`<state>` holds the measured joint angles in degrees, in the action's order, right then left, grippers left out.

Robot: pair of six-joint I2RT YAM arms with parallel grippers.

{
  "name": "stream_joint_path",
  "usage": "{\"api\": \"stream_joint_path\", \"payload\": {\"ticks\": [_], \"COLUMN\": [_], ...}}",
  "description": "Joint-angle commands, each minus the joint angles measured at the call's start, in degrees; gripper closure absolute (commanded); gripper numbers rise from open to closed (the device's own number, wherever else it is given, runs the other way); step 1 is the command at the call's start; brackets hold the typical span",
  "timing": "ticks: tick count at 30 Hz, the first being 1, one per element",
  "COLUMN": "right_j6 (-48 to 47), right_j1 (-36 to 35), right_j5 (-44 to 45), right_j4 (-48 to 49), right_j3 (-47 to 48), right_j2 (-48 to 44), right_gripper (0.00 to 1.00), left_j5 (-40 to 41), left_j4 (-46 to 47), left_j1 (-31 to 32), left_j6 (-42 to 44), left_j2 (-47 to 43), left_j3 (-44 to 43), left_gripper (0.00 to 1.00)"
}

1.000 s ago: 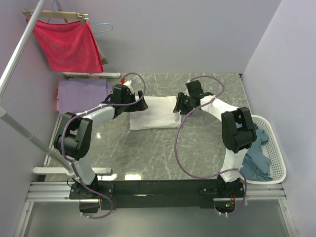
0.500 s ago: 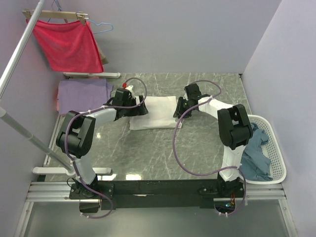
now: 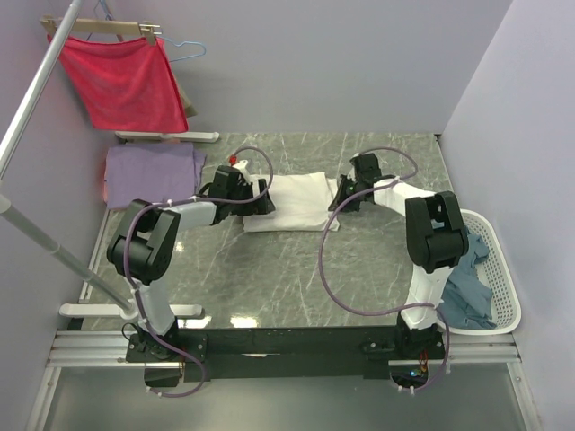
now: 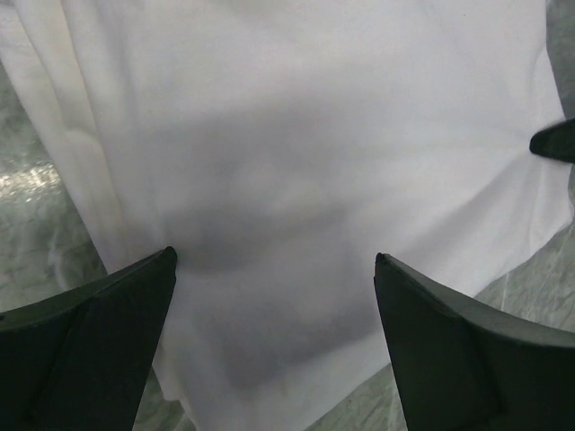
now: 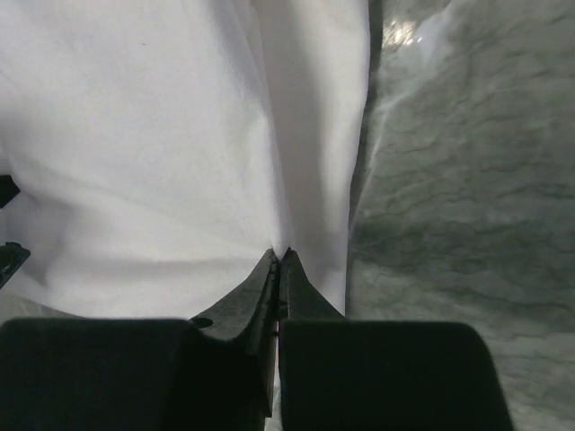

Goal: Fold and stack the t-shirts
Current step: Smooth out wrinkles on the folded tshirt

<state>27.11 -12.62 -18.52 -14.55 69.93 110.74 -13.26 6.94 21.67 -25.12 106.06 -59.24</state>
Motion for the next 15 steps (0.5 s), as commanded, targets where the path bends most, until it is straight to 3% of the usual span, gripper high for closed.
{"api": "stream_joint_path", "payload": {"ticks": [1, 3, 5, 8, 15], "right_j6": [-4.00, -3.83, -3.65, -2.95, -3.38], "right_j1": [2.69, 2.69, 2.69, 2.69, 2.69], "right_j5": [7.71, 7.97, 9.29, 11.84, 11.50], "right_j4": [0.66, 0.40, 1.44, 3.12, 0.05], "right_j3": [-0.68, -0.41, -1.37, -4.01, -2.61], "right_j2": [-5.09, -4.74, -5.88, -9.22, -10.99], "right_gripper": [1.00, 0.97, 0.70, 0.51, 0.45], "left_j5": [1.04, 1.30, 1.13, 2.35, 12.99], "left_j4": [-2.46, -2.63, -2.72, -1.32, -6.76], "left_j1": [-0.23, -0.23, -0.31, -0.14, -0.22], "left_j6": [1.92, 1.83, 2.01, 1.75, -1.24], "left_j2": [3.27, 3.89, 3.37, -1.18, -9.11], "left_j3": [2.11, 1.85, 1.67, 3.52, 3.00], "left_gripper": [0.01, 0.01, 0.01, 0.01, 0.01]}}
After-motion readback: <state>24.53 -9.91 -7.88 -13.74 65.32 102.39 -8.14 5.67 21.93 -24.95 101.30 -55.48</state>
